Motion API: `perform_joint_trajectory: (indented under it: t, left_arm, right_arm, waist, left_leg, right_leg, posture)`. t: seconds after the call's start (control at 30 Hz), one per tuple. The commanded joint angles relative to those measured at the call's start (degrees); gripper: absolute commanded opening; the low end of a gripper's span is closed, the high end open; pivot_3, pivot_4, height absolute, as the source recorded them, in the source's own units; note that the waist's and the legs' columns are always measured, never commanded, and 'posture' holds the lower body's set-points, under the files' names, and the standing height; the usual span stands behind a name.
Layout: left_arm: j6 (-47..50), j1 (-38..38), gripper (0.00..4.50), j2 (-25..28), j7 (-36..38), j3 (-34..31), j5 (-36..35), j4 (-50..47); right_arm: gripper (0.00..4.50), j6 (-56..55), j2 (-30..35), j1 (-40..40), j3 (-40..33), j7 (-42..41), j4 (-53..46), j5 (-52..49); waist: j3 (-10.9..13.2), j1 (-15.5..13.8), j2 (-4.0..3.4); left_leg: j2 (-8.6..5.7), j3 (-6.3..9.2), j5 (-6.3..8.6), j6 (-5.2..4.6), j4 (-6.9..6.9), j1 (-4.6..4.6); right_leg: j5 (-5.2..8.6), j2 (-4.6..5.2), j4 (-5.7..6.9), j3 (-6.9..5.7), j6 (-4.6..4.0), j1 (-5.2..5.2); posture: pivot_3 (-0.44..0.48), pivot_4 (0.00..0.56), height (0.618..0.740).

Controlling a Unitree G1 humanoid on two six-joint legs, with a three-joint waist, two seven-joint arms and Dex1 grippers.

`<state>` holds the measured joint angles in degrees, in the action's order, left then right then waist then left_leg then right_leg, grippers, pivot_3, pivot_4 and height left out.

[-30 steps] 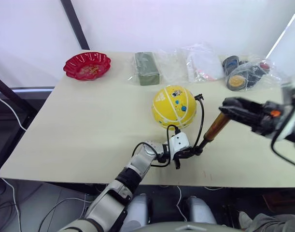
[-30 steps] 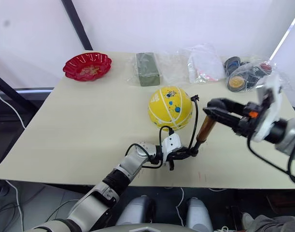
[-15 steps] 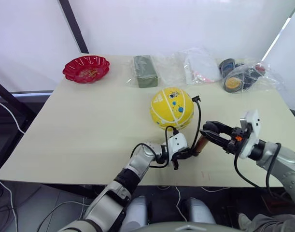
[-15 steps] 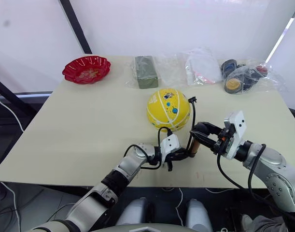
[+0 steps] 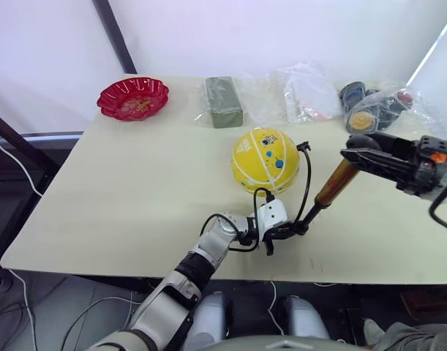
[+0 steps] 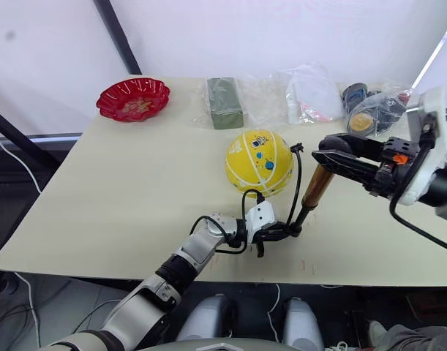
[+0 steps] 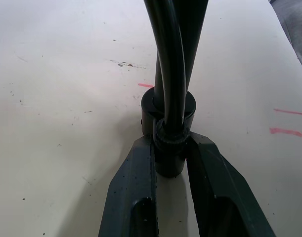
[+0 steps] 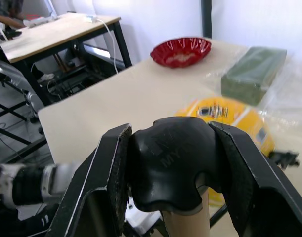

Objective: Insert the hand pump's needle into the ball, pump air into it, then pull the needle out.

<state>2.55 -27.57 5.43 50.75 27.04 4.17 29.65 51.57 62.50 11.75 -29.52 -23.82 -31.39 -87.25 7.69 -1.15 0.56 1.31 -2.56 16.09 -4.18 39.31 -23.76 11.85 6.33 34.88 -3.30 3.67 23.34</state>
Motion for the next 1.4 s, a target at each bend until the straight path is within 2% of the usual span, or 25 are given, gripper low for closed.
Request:
perform_joint_trajectory:
  t: [0.03,0.13,0.17,0.2,0.3,0.4,0.47,0.53,0.7,0.83,0.93,1.07,1.13,1.23,1.4]
  left_arm:
    - [2.69,2.51,0.36,1.70,0.09,0.79,1.72,4.04]
    - [2.79,2.50,0.36,1.52,0.01,0.85,1.75,3.94]
    - [2.79,2.49,0.36,1.48,-0.04,0.88,1.79,3.89]
    - [2.82,2.52,0.36,1.47,-0.11,0.87,1.80,3.85]
    - [3.27,2.68,0.36,1.51,-0.35,0.87,1.70,3.31]
    - [3.55,2.78,0.36,1.70,-0.37,0.81,1.61,2.99]
    - [3.61,2.74,0.36,1.78,-0.34,0.78,1.60,2.98]
    - [3.72,2.64,0.36,1.77,-0.39,0.81,1.64,2.98]
    - [3.53,2.32,0.36,1.85,-0.35,0.78,1.64,3.45]
    - [3.26,2.21,0.36,1.85,-0.20,0.76,1.61,3.71]
    - [3.09,2.20,0.36,1.81,-0.06,0.72,1.63,3.86]
    - [2.96,2.26,0.36,1.81,0.01,0.62,1.58,3.94]
    - [2.92,2.38,0.36,1.80,0.04,0.62,1.60,3.89]
    - [2.91,2.52,0.36,1.66,0.01,0.68,1.70,3.78]
    - [2.92,2.67,0.36,1.51,-0.27,0.86,1.88,3.60]
  right_arm:
    - [1.93,-1.13,-0.04,-0.51,-3.63,1.50,-0.29,1.83]
    - [1.93,-2.26,-4.25,-4.75,2.39,0.63,-1.46,7.72]
    - [1.93,-3.31,-6.66,-7.20,6.51,0.06,-1.79,11.24]
    - [1.93,-4.64,-8.61,-9.50,10.60,-0.36,-1.63,15.36]
    - [1.93,-10.01,-13.54,-15.61,20.23,-3.52,0.19,27.41]
    - [1.93,-14.60,-16.74,-18.37,25.27,-6.53,2.99,35.47]
    - [1.93,-16.52,-18.26,-18.63,26.68,-7.73,4.38,38.42]
    - [1.93,-17.39,-19.14,-18.11,26.25,-8.18,4.71,39.63]
    - [1.93,-15.06,-16.73,-11.81,16.45,-7.05,-1.30,31.62]
    - [1.93,-11.37,-12.42,-6.08,7.71,-5.37,-3.83,20.66]
    - [1.93,-8.78,-8.29,-2.71,1.80,-3.71,-3.74,11.96]
    - [1.93,-5.45,-2.44,-0.52,-5.03,-2.32,-1.77,3.15]
    - [1.93,-4.56,-1.53,-0.70,-5.65,-1.72,-1.08,1.95]
    - [1.93,-4.18,-3.57,-3.33,-1.23,-1.43,-1.70,6.26]
    - [1.93,-6.93,-9.18,-8.38,8.22,-1.84,-0.96,18.48]
  waist:
    - [0.01,-0.02,0.01]
    - [-0.03,-0.03,0.08]
    - [-0.13,-0.05,0.23]
    - [-0.58,0.07,0.71]
    - [-0.93,0.18,0.96]
    - [-1.17,0.34,0.59]
    - [-1.18,0.30,0.66]
    - [-1.19,0.30,0.53]
    - [-0.84,0.22,0.22]
    - [-0.37,0.09,-0.13]
    - [-0.12,0.05,0.14]
    - [0.05,0.03,-0.02]
    - [0.10,-0.02,0.06]
    - [0.07,-0.08,0.10]
    - [-0.26,-0.01,0.54]
  left_leg:
    - [0.00,-0.01,0.00,0.00,0.00,-0.01]
    - [-0.01,-0.02,0.00,0.00,-0.01,0.01]
    - [-0.02,-0.01,0.00,0.00,-0.01,0.01]
    - [0.00,0.03,0.00,0.00,0.00,0.03]
    - [0.12,0.15,0.00,-0.01,0.01,0.16]
    - [0.09,0.11,0.00,0.00,0.01,0.25]
    - [0.10,0.07,0.00,0.00,-0.02,0.48]
    - [0.15,0.08,0.01,0.00,-0.07,0.66]
    - [0.16,0.07,0.01,0.01,-0.17,0.86]
    - [0.06,0.03,0.01,0.01,-0.16,0.69]
    - [0.04,0.04,0.01,0.01,-0.17,0.66]
    - [-0.02,0.05,0.00,0.00,-0.03,0.20]
    - [-0.03,0.05,0.00,0.00,0.03,0.05]
    - [-0.05,0.02,0.00,0.00,0.03,0.02]
    - [-0.01,0.07,0.00,-0.01,0.03,0.11]
  right_leg:
    - [0.00,0.00,0.00,0.00,0.00,0.01]
    - [0.00,0.00,0.00,0.02,0.01,0.00]
    - [0.00,-0.01,0.00,0.01,0.01,0.00]
    - [0.00,-0.06,0.01,0.01,0.01,-0.02]
    - [-0.01,-0.22,0.02,0.00,0.02,-0.15]
    - [0.00,-0.21,0.02,0.07,0.04,-0.19]
    - [0.01,-0.23,0.02,0.07,0.04,-0.31]
    - [0.02,-0.25,0.02,0.05,0.03,-0.44]
    - [0.06,-0.20,0.01,0.03,-0.03,-0.63]
    - [0.04,-0.09,0.01,0.04,-0.03,-0.56]
    - [0.04,-0.07,-0.02,0.01,-0.03,-0.55]
    - [-0.01,0.06,-0.01,-0.01,0.05,-0.17]
    - [-0.03,0.05,-0.02,-0.03,0.06,-0.08]
    - [-0.03,0.06,-0.02,-0.01,0.06,-0.05]
    - [-0.02,-0.04,-0.01,-0.01,0.06,-0.12]
  posture:
    - [0.000,0.150,0.740]
    - [0.000,0.150,0.740]
    - [0.000,0.150,0.740]
    - [0.000,0.150,0.740]
    - [0.000,0.150,0.740]
    - [0.000,0.150,0.740]
    - [0.000,0.150,0.740]
    - [0.000,0.150,0.740]
    - [0.000,0.150,0.740]
    - [0.000,0.150,0.740]
    - [0.000,0.150,0.740]
    - [0.000,0.150,0.740]
    - [0.000,0.150,0.740]
    - [0.000,0.150,0.740]
    - [0.000,0.150,0.740]
